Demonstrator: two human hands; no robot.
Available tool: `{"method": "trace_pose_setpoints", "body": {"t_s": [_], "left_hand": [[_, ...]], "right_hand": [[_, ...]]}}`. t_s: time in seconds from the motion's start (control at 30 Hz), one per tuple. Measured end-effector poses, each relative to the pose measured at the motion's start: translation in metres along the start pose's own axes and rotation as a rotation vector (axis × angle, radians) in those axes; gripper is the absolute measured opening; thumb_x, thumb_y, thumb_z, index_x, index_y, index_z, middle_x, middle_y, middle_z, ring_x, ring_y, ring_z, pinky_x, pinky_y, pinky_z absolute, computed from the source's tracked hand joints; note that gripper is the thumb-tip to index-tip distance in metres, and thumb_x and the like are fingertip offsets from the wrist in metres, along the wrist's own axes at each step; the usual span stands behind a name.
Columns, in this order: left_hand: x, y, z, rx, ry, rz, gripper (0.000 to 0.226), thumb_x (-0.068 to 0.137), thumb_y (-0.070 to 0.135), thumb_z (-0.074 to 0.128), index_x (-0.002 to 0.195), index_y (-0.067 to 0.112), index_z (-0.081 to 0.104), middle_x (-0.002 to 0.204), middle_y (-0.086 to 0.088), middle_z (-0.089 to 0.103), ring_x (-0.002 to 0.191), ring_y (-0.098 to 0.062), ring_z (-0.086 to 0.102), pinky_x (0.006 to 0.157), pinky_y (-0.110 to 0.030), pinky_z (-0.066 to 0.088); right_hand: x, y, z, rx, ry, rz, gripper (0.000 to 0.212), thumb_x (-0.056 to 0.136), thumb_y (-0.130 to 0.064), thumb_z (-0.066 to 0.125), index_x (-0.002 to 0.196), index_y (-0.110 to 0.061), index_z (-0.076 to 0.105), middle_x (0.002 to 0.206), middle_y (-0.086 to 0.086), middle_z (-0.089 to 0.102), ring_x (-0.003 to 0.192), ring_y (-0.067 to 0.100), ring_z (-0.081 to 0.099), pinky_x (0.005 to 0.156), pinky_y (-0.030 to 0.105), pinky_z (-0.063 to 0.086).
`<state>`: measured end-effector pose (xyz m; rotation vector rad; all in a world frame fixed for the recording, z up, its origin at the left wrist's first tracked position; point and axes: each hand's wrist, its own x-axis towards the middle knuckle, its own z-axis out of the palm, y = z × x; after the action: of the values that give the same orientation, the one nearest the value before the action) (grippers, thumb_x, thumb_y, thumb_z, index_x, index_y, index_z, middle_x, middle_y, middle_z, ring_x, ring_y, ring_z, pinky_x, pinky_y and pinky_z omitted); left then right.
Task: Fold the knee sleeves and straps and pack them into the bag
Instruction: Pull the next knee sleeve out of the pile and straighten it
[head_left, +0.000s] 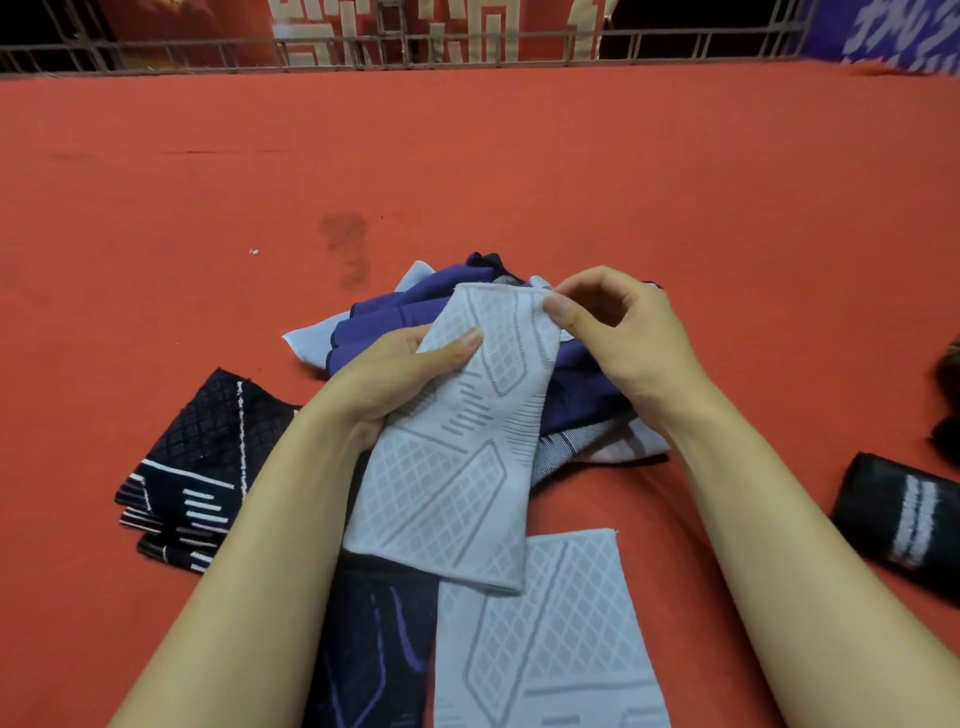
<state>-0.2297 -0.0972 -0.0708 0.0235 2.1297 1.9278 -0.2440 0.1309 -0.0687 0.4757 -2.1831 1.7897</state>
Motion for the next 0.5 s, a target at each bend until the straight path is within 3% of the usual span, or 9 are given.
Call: {"method": "trace_pose_setpoints", "body": {"t_s": [0.1, 0.17, 0.3, 0.37, 0.43, 0.5], "left_hand": [[0.001, 0.000, 0.001, 0.010, -0.002, 0.000, 0.031, 0.098, 0.036, 0.068, 0.109, 0.009, 0.077, 0.101, -0.010, 0.080, 0.084, -0.020, 0.077, 0.070, -0.028, 0.062], [0.000, 0.000, 0.002, -0.001, -0.009, 0.009, 0.029, 0.099, 0.035, 0.067, 0.108, 0.009, 0.077, 0.101, -0.010, 0.081, 0.083, -0.019, 0.077, 0.069, -0.027, 0.062], [-0.001, 0.001, 0.003, -0.014, -0.017, 0.028, 0.032, 0.101, 0.039, 0.063, 0.111, 0.011, 0.076, 0.104, -0.010, 0.080, 0.088, -0.020, 0.077, 0.074, -0.029, 0.063], [0.000, 0.001, 0.002, -0.021, 0.017, 0.052, 0.036, 0.103, 0.040, 0.060, 0.117, 0.011, 0.074, 0.107, -0.009, 0.080, 0.095, -0.023, 0.077, 0.082, -0.034, 0.063], [0.002, 0.001, 0.001, -0.087, 0.071, 0.083, 0.035, 0.106, 0.038, 0.057, 0.123, 0.012, 0.072, 0.112, -0.008, 0.079, 0.103, -0.025, 0.076, 0.089, -0.038, 0.062], [0.002, 0.004, 0.003, -0.204, 0.103, 0.118, 0.032, 0.108, 0.034, 0.053, 0.126, 0.013, 0.070, 0.115, -0.007, 0.078, 0.106, -0.024, 0.076, 0.086, -0.036, 0.062]], "right_hand": [[0.000, 0.005, -0.003, 0.137, -0.089, 0.093, 0.010, 0.103, -0.012, 0.061, 0.094, -0.014, 0.063, 0.068, -0.016, 0.062, 0.063, -0.002, 0.054, 0.065, 0.011, 0.042], [0.001, 0.006, -0.004, 0.228, -0.125, 0.180, 0.014, 0.105, -0.016, 0.058, 0.092, -0.019, 0.061, 0.067, -0.016, 0.059, 0.064, 0.002, 0.050, 0.066, 0.016, 0.041], [0.004, 0.007, -0.003, 0.215, -0.017, 0.212, 0.001, 0.101, -0.021, 0.066, 0.100, -0.020, 0.067, 0.081, -0.005, 0.059, 0.073, 0.007, 0.055, 0.068, 0.020, 0.047], [0.004, 0.011, -0.001, 0.189, 0.038, 0.257, 0.019, 0.100, -0.028, 0.068, 0.116, -0.019, 0.065, 0.098, 0.000, 0.064, 0.085, 0.013, 0.067, 0.075, 0.025, 0.055], [0.004, 0.008, 0.000, 0.225, -0.041, 0.369, 0.036, 0.101, -0.039, 0.065, 0.126, -0.014, 0.061, 0.116, 0.007, 0.070, 0.102, 0.025, 0.074, 0.086, 0.034, 0.061], [0.000, 0.000, -0.002, 0.175, -0.242, 0.452, 0.046, 0.102, -0.049, 0.057, 0.124, -0.010, 0.066, 0.116, 0.008, 0.076, 0.101, 0.024, 0.076, 0.087, 0.033, 0.061]]}}
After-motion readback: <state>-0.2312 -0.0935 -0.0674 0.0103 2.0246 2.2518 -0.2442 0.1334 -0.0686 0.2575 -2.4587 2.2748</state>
